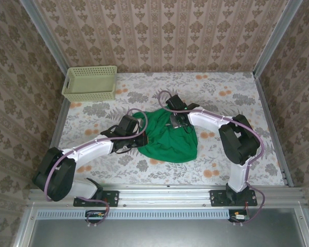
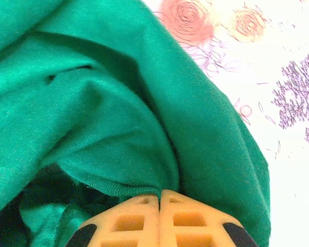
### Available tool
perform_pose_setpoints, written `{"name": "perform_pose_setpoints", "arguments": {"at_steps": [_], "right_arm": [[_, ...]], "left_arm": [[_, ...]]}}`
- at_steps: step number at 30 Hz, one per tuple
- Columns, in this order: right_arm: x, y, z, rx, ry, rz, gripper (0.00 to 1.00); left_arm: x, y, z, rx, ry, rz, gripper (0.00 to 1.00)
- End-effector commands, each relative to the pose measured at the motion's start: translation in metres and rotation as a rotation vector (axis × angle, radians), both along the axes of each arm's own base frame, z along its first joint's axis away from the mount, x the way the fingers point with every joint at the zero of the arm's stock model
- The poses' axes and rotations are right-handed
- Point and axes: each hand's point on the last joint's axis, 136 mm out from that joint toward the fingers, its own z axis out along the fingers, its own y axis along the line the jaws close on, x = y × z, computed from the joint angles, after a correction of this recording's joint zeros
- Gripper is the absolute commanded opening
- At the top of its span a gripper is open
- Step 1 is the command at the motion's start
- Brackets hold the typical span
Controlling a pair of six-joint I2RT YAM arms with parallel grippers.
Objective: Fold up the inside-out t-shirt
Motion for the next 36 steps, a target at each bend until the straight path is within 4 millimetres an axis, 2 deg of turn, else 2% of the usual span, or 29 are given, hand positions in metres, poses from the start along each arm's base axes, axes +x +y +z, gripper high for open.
{"name": "perform_pose_setpoints", "arguments": {"at_steps": [1, 3, 6, 8, 12, 13, 14, 16, 17, 19, 22, 24, 26, 28, 30, 31, 33, 36], "right_arm": [[0.004, -0.012, 0.029, -0.040, -0.051, -0.017, 0.00], [-0.003, -0.018, 0.046, -0.057, -0.055, -0.008, 0.00], [-0.010, -0.034, 0.085, -0.081, -0.113, -0.027, 0.00], [-0.015, -0.045, 0.118, -0.055, -0.172, -0.044, 0.00], [-0.038, -0.069, 0.204, 0.099, -0.362, -0.090, 0.00], [-0.047, -0.076, 0.219, 0.140, -0.406, -0.105, 0.00], [-0.055, -0.081, 0.225, 0.172, -0.426, -0.118, 0.00], [-0.070, -0.087, 0.221, 0.238, -0.430, -0.129, 0.00], [-0.078, -0.087, 0.209, 0.271, -0.409, -0.136, 0.00], [-0.090, -0.081, 0.177, 0.335, -0.345, -0.143, 0.00], [-0.103, -0.066, 0.114, 0.432, -0.221, -0.164, 0.00], [-0.109, -0.056, 0.079, 0.480, -0.138, -0.172, 0.00], [-0.108, -0.052, 0.065, 0.497, -0.106, -0.185, 0.00], [-0.104, -0.050, 0.065, 0.496, -0.110, -0.190, 0.00], [-0.097, -0.047, 0.080, 0.503, -0.134, -0.171, 0.00], [-0.094, -0.044, 0.089, 0.511, -0.148, -0.159, 0.00], [-0.089, -0.040, 0.105, 0.527, -0.174, -0.135, 0.00], [-0.086, -0.036, 0.121, 0.545, -0.192, -0.117, 0.00]], "left_arm": [[0.009, -0.001, 0.022, -0.009, -0.052, 0.001, 0.00], [0.014, 0.001, 0.031, -0.011, -0.069, -0.009, 0.00], [0.028, 0.008, 0.059, -0.041, -0.118, -0.026, 0.00], [0.040, 0.017, 0.087, -0.049, -0.176, -0.014, 0.00], [0.056, 0.040, 0.158, -0.061, -0.335, 0.019, 0.00], [0.056, 0.045, 0.170, -0.054, -0.379, 0.029, 0.00], [0.055, 0.049, 0.178, -0.051, -0.414, 0.037, 0.00], [0.052, 0.057, 0.176, -0.036, -0.436, 0.055, 0.03], [0.050, 0.059, 0.165, -0.025, -0.412, 0.057, 0.04], [0.053, 0.071, 0.134, 0.027, -0.330, 0.087, 0.03], [0.051, 0.083, 0.077, 0.158, -0.160, 0.110, 0.05], [0.049, 0.086, 0.047, 0.233, -0.051, 0.095, 0.13], [0.049, 0.087, 0.031, 0.314, 0.007, 0.075, 0.24], [0.043, 0.080, 0.030, 0.411, 0.001, 0.032, 0.37], [0.041, 0.069, 0.048, 0.475, -0.058, 0.007, 0.50], [0.039, 0.060, 0.058, 0.476, -0.093, -0.006, 0.53], [0.030, 0.031, 0.081, 0.424, -0.170, -0.052, 0.55], [0.008, -0.027, 0.097, 0.291, -0.249, -0.163, 0.55]]}}
